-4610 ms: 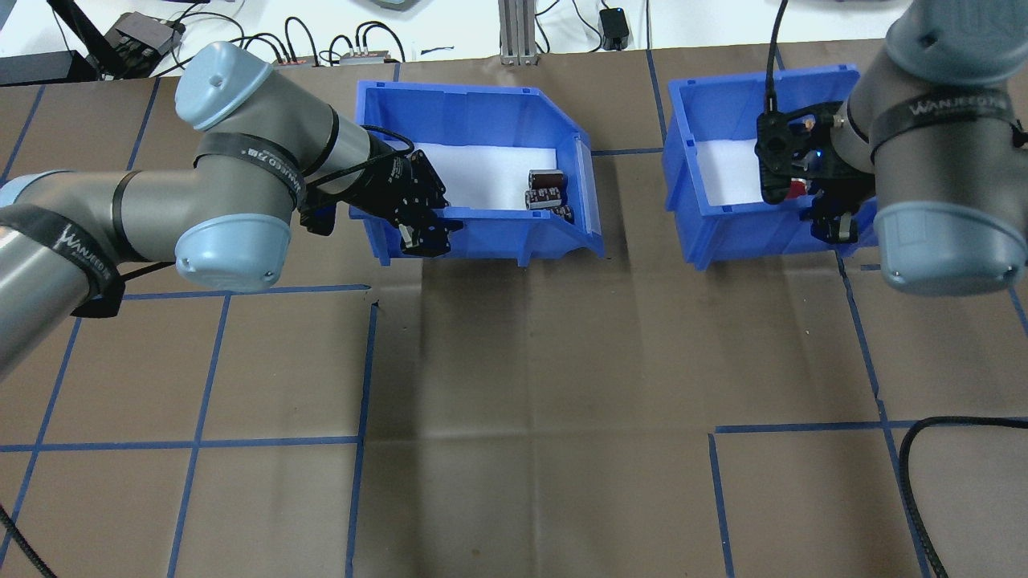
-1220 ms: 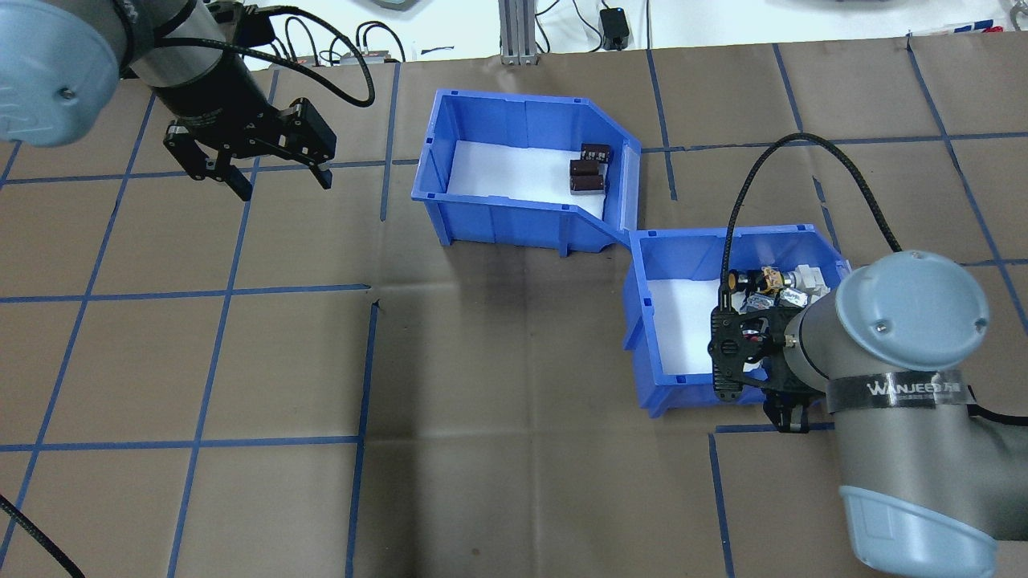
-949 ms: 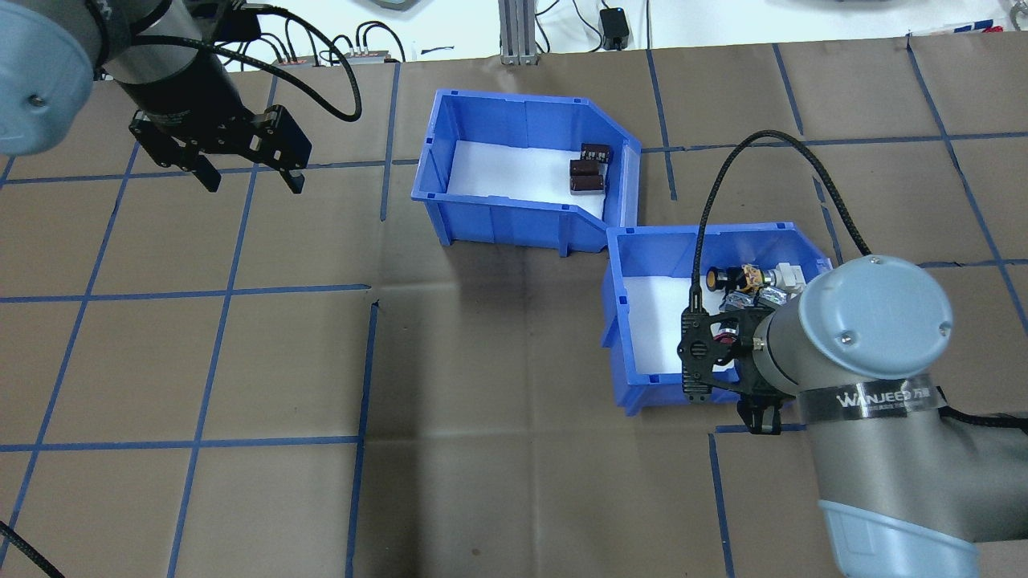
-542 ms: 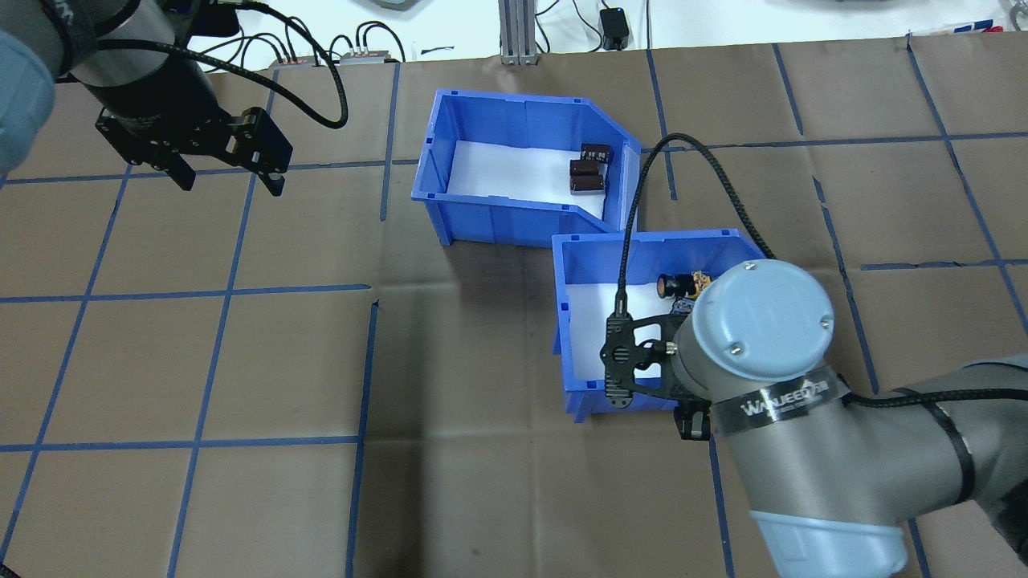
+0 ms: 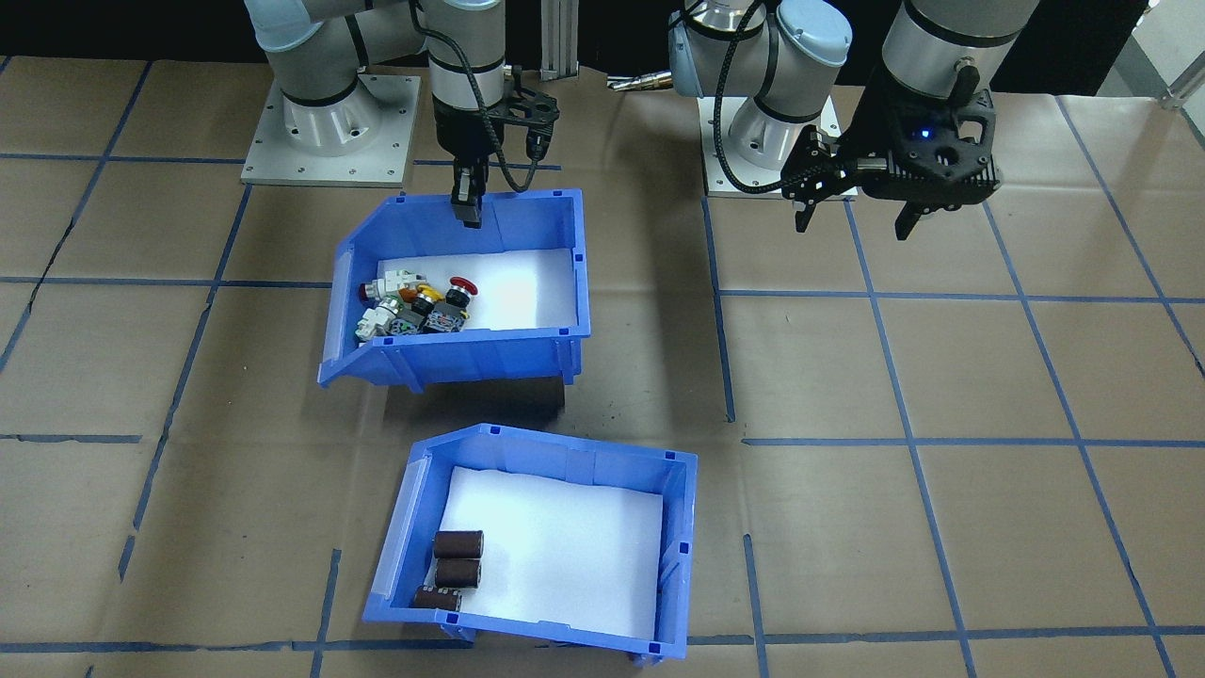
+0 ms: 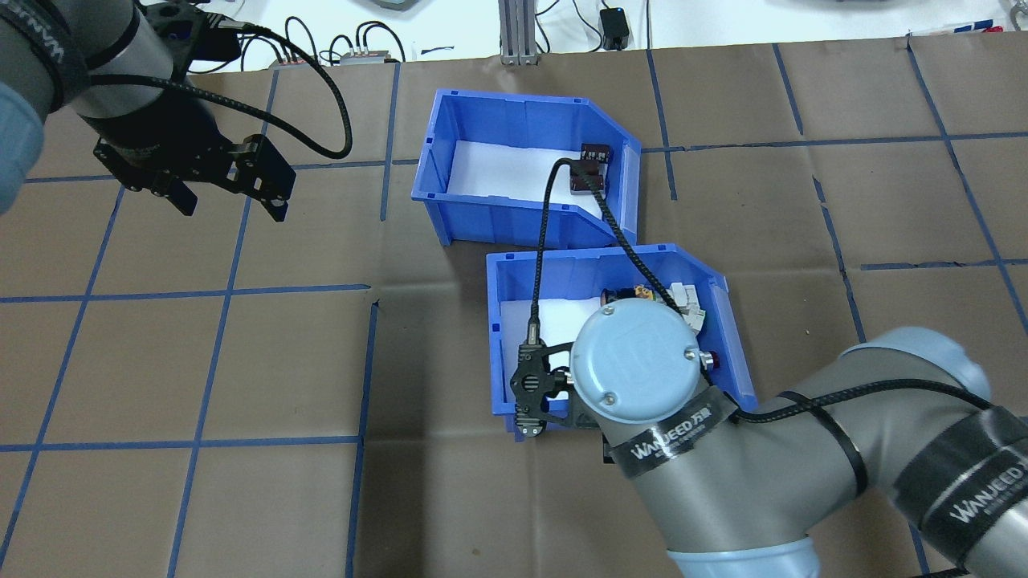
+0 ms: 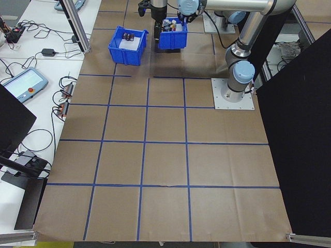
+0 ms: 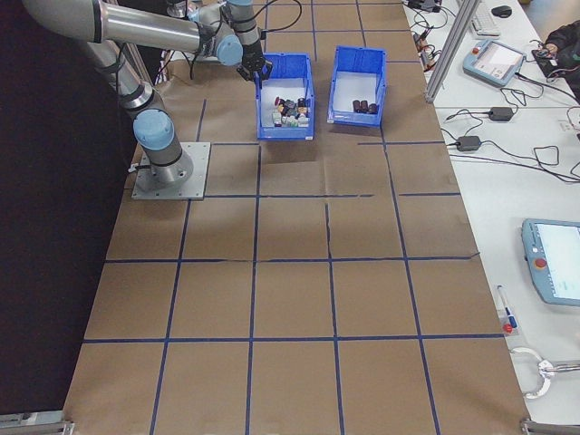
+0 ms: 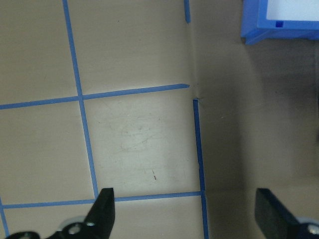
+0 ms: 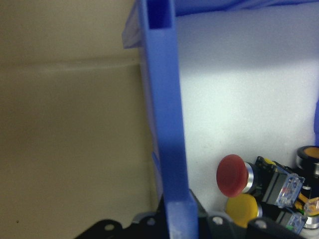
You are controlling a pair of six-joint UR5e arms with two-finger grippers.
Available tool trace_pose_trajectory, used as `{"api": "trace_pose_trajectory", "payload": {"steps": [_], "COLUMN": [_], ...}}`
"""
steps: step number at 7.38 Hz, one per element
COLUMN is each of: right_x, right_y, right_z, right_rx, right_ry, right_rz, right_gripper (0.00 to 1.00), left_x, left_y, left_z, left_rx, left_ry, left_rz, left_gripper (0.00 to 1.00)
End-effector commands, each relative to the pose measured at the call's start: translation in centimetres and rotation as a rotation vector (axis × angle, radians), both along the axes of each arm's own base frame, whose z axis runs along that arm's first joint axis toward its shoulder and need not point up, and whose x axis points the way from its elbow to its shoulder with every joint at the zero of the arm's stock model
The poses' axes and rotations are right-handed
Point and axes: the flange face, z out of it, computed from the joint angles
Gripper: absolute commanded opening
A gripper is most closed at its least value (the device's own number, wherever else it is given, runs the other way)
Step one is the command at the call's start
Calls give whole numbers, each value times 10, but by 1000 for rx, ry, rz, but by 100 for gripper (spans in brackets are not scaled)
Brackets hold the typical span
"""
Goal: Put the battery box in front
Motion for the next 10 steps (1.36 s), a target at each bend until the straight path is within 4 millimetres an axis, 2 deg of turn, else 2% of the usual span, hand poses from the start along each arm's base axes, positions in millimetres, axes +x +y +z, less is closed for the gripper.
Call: {"api": "trace_pose_trajectory", "payload": {"steps": [1,4,5,6,7,8,9,10], "right_x": [36,40,40,41,40,39,39,36], "right_y": [9,8,8,8,7,3,-5,-14], "right_z": [-16,-26,-32,-38,-38,-29,-15,6], "right_rx": [5,3,17,30,28,12,-10,-34], "right_ry": [38,35,38,38,46,41,25,9], "right_rz": [-5,-8,-13,-22,-18,-17,-28,-44], "right_gripper": [0,0,20,84,100,100,100,100], "left_x": [-1,6,6,6,6,6,6,6], "left_y": [15,8,8,9,10,11,12,8], "left_z": [-9,-12,-14,-17,-16,-14,-13,-20], "left_rx": [4,2,7,13,10,9,4,21], "left_ry": [3,2,2,-3,-4,-7,-8,-4], "left_rz": [3,57,57,57,57,56,56,57], "left_gripper": [100,100,100,100,100,100,100,100]}}
